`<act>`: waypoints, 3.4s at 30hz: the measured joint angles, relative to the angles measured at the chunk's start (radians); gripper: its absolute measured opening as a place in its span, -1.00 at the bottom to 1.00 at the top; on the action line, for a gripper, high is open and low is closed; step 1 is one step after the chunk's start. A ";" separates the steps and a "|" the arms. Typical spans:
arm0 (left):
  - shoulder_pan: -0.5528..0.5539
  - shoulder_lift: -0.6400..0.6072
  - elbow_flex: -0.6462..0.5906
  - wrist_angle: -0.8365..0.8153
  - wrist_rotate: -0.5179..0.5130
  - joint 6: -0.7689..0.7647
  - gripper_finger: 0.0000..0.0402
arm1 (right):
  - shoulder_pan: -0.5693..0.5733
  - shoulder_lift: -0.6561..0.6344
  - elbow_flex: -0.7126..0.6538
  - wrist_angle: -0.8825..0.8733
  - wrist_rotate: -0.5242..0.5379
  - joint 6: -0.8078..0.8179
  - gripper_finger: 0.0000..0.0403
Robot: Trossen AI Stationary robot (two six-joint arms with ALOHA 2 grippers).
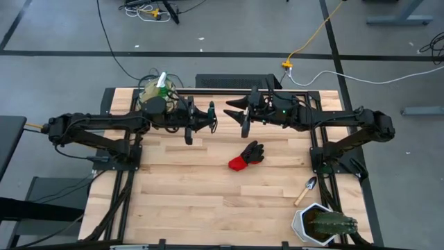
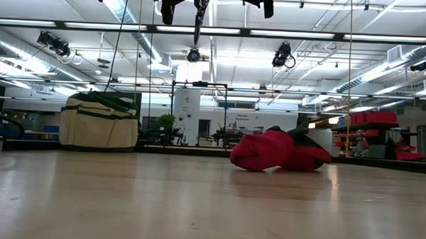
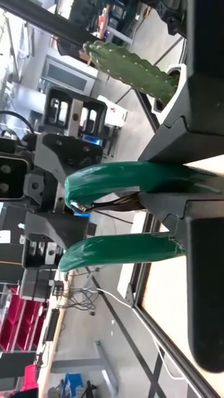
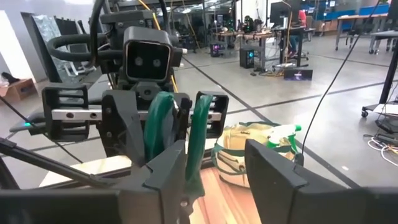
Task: Pick & Place Garden tools in Gardening bag
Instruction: Put the shear scissors into the gardening bag
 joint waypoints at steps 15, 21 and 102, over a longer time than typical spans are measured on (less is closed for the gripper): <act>0.070 -0.129 0.001 -0.147 -0.013 0.000 -0.69 | 0.001 -0.061 0.000 -0.117 -0.007 -0.007 -0.89; 0.118 -0.163 0.001 -0.198 -0.013 0.001 -0.69 | 0.001 -0.099 0.000 -0.140 -0.007 -0.023 -0.98; 0.655 -0.296 -0.023 -0.703 -0.390 0.163 -0.70 | 0.001 -0.130 0.000 -0.213 0.004 -0.051 -1.00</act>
